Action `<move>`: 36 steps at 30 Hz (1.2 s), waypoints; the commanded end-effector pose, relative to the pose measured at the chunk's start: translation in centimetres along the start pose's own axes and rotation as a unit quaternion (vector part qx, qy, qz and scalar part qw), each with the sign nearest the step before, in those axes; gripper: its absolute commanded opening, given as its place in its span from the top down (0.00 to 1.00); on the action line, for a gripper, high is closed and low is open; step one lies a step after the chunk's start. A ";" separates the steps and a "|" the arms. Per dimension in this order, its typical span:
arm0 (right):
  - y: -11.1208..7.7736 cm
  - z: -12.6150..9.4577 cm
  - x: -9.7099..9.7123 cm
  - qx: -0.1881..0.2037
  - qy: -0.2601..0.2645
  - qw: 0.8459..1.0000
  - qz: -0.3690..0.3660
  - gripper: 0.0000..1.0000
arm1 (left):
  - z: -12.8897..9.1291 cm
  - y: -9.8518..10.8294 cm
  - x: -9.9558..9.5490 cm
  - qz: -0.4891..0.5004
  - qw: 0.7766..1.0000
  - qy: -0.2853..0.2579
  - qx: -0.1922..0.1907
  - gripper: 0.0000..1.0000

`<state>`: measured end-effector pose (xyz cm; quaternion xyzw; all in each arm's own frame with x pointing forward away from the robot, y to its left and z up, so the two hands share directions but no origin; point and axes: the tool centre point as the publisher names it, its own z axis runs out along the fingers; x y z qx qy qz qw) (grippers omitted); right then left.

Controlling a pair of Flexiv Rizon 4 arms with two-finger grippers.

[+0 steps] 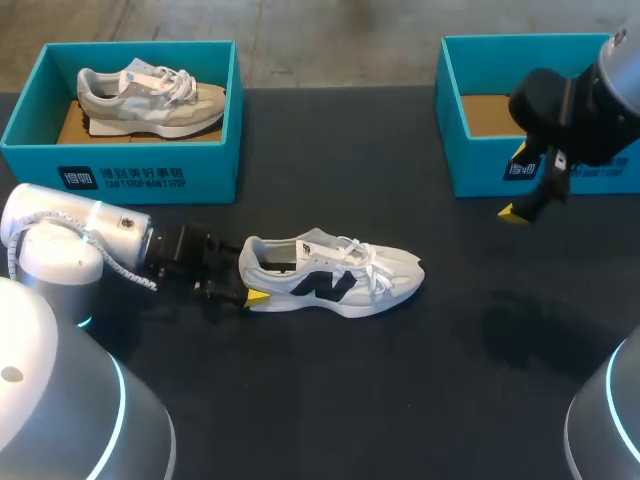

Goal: Take the shoe out of the shoebox, open the shoe tongue, remove and reinsert the insole, then place the shoe into the shoebox

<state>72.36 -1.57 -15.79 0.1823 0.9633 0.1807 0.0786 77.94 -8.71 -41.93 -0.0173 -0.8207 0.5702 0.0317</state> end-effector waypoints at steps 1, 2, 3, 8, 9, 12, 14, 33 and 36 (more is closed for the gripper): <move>2.7 0.9 -1.5 0.026 0.005 0.999 0.032 0.00 | 0.1 0.3 0.0 0.000 1.000 0.001 0.000 1.00; 3.1 1.1 -1.7 0.026 0.002 0.999 0.043 0.00 | 0.1 0.3 0.0 0.000 1.000 0.001 0.000 1.00; 3.5 1.3 -1.9 0.024 -0.006 0.998 0.061 0.00 | 0.1 0.3 0.0 0.000 1.000 0.001 0.000 1.00; 5.4 2.0 -3.1 0.034 -0.047 0.987 0.149 0.00 | 0.1 0.3 0.0 0.000 1.000 0.001 0.000 1.00; 5.8 2.1 -3.2 0.038 -0.057 0.985 0.160 0.00 | 0.1 0.3 0.0 0.000 1.000 0.001 0.000 1.00; 7.3 2.5 -3.4 0.052 -0.081 0.977 0.191 0.00 | 0.1 0.3 0.0 0.000 1.000 0.001 0.000 1.00; 8.4 2.9 -3.3 0.057 -0.087 0.972 0.211 0.00 | 0.1 0.3 0.0 0.000 1.000 0.001 0.000 1.00; 9.7 3.5 -3.0 0.035 -0.074 0.971 0.226 0.00 | 0.1 0.3 0.0 0.000 1.000 0.001 0.000 1.00; 9.7 3.5 -3.0 0.035 -0.074 0.971 0.226 0.00 | 0.1 0.3 0.0 0.000 1.000 0.001 0.000 1.00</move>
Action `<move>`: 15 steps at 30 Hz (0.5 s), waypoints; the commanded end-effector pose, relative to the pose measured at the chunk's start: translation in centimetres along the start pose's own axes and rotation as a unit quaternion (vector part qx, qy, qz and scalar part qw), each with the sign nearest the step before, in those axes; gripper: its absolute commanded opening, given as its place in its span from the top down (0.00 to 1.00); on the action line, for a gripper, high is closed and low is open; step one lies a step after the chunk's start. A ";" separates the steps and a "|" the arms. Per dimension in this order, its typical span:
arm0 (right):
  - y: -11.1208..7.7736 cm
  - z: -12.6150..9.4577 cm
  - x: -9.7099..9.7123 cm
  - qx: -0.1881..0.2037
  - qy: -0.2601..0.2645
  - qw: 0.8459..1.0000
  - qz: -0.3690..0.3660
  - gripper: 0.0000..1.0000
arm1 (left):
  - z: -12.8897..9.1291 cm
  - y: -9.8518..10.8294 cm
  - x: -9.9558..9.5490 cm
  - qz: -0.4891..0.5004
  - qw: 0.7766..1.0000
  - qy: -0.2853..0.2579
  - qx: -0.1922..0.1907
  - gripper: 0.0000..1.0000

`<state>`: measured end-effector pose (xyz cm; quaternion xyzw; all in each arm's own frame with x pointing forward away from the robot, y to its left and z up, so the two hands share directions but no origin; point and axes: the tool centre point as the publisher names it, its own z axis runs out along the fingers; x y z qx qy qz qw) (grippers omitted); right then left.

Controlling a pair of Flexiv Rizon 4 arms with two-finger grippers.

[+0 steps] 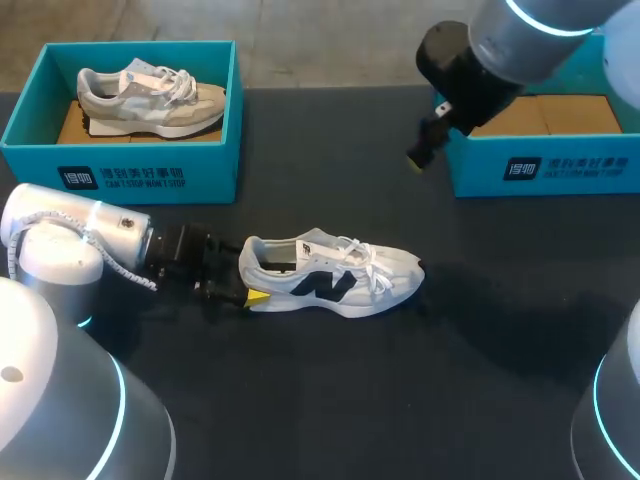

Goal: Take the shoe out of the shoebox, open the shoe tongue, remove and reinsert the insole, then place the shoe into the shoebox

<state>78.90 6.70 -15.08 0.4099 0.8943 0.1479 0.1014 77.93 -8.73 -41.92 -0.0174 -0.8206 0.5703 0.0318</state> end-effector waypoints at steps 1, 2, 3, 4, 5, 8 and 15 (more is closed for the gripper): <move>0.1 0.1 0.0 0.002 0.000 1.000 0.000 0.00 | 0.0 0.3 0.0 0.000 1.000 0.001 0.000 1.00; 0.1 0.1 0.0 0.002 0.000 1.000 0.000 0.00 | 0.0 0.3 0.0 0.000 1.000 0.001 0.000 1.00; 0.1 0.1 0.0 0.002 0.000 1.000 0.000 0.00 | 0.0 0.3 0.0 0.000 1.000 0.001 0.000 1.00; 0.1 0.1 0.0 0.002 0.000 1.000 0.000 0.00 | 0.0 0.3 0.0 0.000 1.000 0.001 0.000 1.00; 0.3 0.3 0.2 0.008 -0.011 1.000 0.022 0.00 | 0.0 0.3 0.0 0.000 1.000 0.001 0.000 1.00; 0.8 0.5 0.8 0.005 -0.033 0.996 0.084 0.00 | 0.0 0.3 0.0 0.000 1.000 0.001 0.000 1.00; 1.7 0.7 2.6 0.022 -0.074 0.978 0.191 0.00 | 0.0 0.3 0.0 0.000 1.000 0.001 0.000 1.00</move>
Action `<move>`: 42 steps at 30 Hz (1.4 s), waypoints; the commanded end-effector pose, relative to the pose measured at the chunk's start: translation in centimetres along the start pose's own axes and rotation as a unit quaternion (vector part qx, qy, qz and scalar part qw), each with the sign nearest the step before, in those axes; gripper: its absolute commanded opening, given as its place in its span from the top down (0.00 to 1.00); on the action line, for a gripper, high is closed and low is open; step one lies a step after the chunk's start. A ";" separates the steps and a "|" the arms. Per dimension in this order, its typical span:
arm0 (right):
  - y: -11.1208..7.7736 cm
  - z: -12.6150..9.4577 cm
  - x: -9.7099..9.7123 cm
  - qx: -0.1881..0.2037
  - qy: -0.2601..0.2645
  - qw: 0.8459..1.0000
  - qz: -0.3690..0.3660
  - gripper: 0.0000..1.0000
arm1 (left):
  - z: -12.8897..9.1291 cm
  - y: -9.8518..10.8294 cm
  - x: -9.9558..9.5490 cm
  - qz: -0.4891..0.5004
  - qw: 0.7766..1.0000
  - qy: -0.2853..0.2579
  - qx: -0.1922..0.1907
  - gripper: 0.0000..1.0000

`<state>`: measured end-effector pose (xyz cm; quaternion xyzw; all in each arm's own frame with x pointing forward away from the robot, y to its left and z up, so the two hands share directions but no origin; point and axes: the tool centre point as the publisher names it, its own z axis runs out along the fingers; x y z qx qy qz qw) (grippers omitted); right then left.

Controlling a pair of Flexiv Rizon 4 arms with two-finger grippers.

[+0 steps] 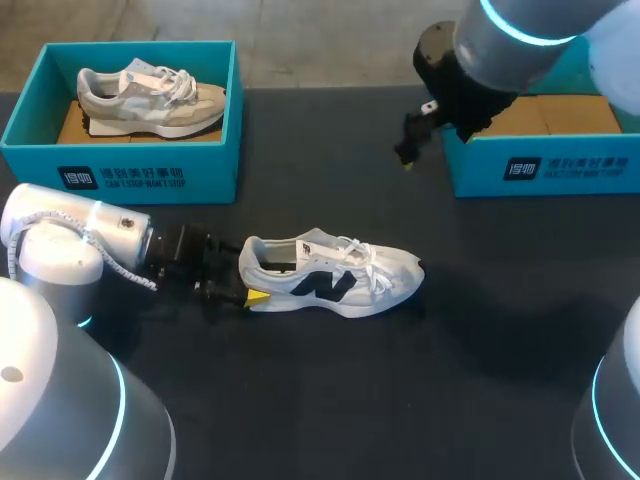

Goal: Take the shoe out of the shoebox, open the shoe tongue, remove and reinsert the insole, then place the shoe into the shoebox

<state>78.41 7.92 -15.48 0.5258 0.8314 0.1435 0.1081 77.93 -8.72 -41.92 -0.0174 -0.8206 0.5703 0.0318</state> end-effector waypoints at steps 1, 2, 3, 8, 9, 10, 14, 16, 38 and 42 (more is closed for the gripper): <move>1.1 0.1 1.9 0.023 -0.073 0.994 0.081 0.00 | 0.1 0.3 0.0 0.000 1.000 0.001 0.000 1.00; 1.0 0.3 2.1 0.025 -0.075 0.991 0.105 0.00 | 0.1 0.3 0.0 0.000 1.000 0.001 0.000 1.00; 1.0 0.4 2.2 0.027 -0.079 0.989 0.123 0.00 | 0.1 0.3 0.0 0.000 1.000 0.001 0.000 1.00; 0.7 1.1 2.9 0.041 -0.101 0.975 0.195 0.00 | 0.1 0.3 0.0 0.000 1.000 0.001 0.000 1.00; 0.6 1.2 3.0 0.045 -0.104 0.973 0.200 0.00 | 0.1 0.3 0.0 0.000 1.000 0.001 0.000 1.00; 0.6 1.3 3.1 0.043 -0.097 0.971 0.213 0.00 | 0.1 0.3 0.0 0.000 1.000 0.001 0.000 1.00; 0.6 1.8 3.9 0.047 -0.101 0.968 0.224 0.00 | 0.1 0.3 0.0 0.000 1.000 0.001 0.000 1.00; 0.7 2.2 4.5 0.049 -0.101 0.969 0.222 0.00 | 0.1 0.3 0.0 0.000 1.000 0.001 0.000 1.00; 0.4 7.8 9.9 0.107 -0.144 0.960 0.216 0.00 | 0.1 0.3 0.0 0.000 1.000 0.001 0.000 1.00; 0.1 8.9 10.4 0.116 -0.151 0.958 0.213 0.00 | 0.1 0.3 0.0 0.000 1.000 0.001 0.000 1.00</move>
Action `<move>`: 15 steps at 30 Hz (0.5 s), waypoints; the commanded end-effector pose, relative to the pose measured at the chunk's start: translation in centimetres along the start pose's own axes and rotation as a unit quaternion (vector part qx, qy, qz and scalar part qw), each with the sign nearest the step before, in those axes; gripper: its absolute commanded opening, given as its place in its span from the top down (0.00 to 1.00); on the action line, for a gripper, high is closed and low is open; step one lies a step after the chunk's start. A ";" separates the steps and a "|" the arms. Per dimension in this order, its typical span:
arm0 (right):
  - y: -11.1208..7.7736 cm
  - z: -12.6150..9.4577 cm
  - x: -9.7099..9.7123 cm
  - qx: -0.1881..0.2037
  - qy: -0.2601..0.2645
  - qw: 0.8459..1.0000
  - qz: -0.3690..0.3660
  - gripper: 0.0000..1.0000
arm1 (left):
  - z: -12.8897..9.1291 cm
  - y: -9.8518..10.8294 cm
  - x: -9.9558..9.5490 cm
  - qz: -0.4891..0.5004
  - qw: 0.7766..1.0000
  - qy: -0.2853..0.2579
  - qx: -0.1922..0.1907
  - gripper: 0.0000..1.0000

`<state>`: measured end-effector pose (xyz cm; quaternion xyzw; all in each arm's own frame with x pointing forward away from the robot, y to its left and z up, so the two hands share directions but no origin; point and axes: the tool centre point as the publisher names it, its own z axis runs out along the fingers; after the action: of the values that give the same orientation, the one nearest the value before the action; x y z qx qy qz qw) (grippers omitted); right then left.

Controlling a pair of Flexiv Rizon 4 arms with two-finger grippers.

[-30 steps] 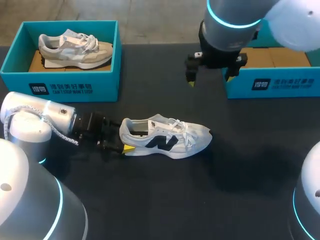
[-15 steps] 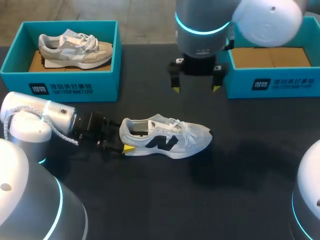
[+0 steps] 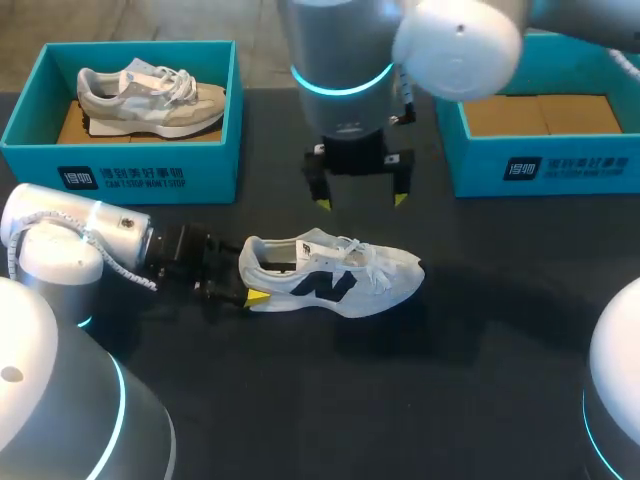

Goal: Take the shoe out of the shoebox, open the shoe tongue, remove and reinsert the insole, then place the shoe into the shoebox

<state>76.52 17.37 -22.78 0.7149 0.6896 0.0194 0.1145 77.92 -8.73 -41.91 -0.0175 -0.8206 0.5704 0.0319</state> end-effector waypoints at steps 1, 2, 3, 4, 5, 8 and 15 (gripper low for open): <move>0.1 1.4 1.4 0.011 -0.044 0.999 -0.003 0.00 | 0.0 0.4 0.0 0.000 1.000 0.001 0.000 1.00; 0.0 1.7 1.5 0.013 -0.047 0.999 -0.005 0.00 | 0.0 0.4 0.0 0.000 1.000 0.001 0.000 1.00; -0.1 1.9 1.7 0.018 -0.046 0.999 -0.009 0.00 | 0.0 0.4 0.0 0.000 1.000 0.001 0.000 1.00; -0.2 2.2 1.9 0.021 -0.044 0.999 -0.010 0.00 | 0.0 0.4 0.0 0.000 1.000 0.001 0.000 1.00; -0.4 2.4 2.1 0.024 -0.047 0.998 -0.015 0.00 | 0.0 0.4 0.0 0.000 1.000 0.001 0.000 1.00; -0.8 2.9 2.8 0.030 -0.049 0.998 -0.020 0.00 | 0.0 0.4 0.0 0.000 1.000 0.001 0.000 1.00; -1.4 4.0 4.2 0.040 -0.053 0.997 -0.032 0.00 | 0.0 0.4 0.0 0.000 1.000 0.001 0.000 1.00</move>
<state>75.93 20.14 -26.90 0.6982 0.7061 -0.0370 0.1116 77.92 -8.74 -41.90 -0.0176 -0.8206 0.5704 0.0319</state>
